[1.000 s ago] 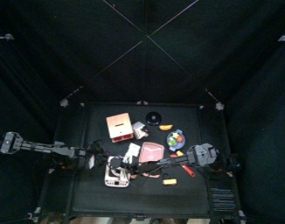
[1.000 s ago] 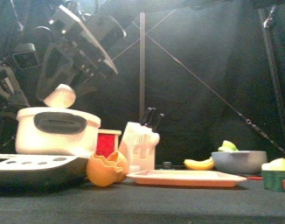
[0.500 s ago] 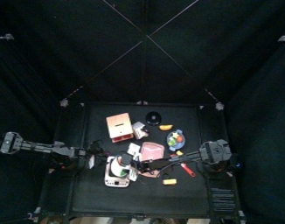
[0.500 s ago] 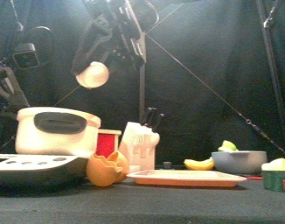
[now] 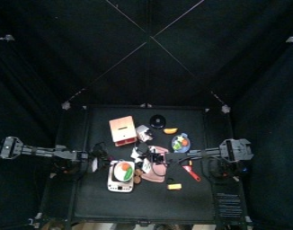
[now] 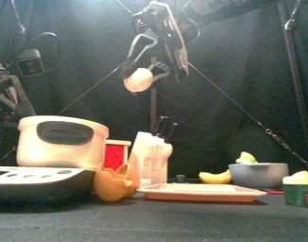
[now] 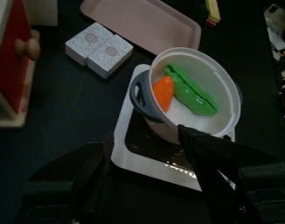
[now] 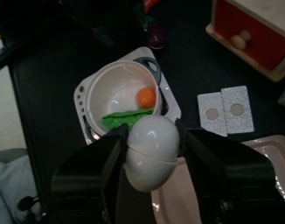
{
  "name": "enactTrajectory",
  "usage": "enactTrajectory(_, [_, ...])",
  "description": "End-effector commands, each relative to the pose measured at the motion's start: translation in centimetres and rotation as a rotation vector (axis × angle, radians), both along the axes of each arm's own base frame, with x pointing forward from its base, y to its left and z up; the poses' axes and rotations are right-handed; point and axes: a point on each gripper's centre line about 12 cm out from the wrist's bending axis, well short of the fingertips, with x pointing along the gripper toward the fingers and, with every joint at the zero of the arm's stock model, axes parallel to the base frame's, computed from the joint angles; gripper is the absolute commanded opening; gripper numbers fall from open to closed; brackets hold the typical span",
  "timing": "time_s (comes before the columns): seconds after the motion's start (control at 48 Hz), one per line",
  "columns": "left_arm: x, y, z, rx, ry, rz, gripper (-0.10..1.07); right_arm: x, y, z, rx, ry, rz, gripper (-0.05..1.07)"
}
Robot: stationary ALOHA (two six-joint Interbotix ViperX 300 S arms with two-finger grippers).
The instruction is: Place egg onto pink plate
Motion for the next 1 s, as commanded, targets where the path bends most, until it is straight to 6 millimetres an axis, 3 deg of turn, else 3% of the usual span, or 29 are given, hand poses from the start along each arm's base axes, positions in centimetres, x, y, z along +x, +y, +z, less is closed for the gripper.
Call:
enactTrajectory(0.0, [0.6,0.3,1.0,0.004,-0.029,0.011,0.94,-1.9,-1.1,2.9,0.04,-0.088,-0.036,0.65])
enactTrajectory(0.271, [0.7,0.4,1.0,0.004,-0.03,0.018,0.94,-5.4,-3.8,3.5,0.195,-0.152,-0.167,0.65])
enactTrajectory(0.479, [0.7,0.4,1.1,0.005,-0.032,0.018,0.94,-6.3,-4.9,3.2,0.277,-0.14,-0.238,0.65])
enactTrajectory(0.875, [0.7,0.4,1.0,0.004,-0.027,0.02,0.94,-9.4,-7.5,5.0,0.25,0.007,-0.414,0.65])
enactTrajectory(0.979, [0.6,0.5,1.0,0.005,-0.024,0.02,0.94,-10.3,-7.7,4.7,0.221,0.022,-0.484,0.65])
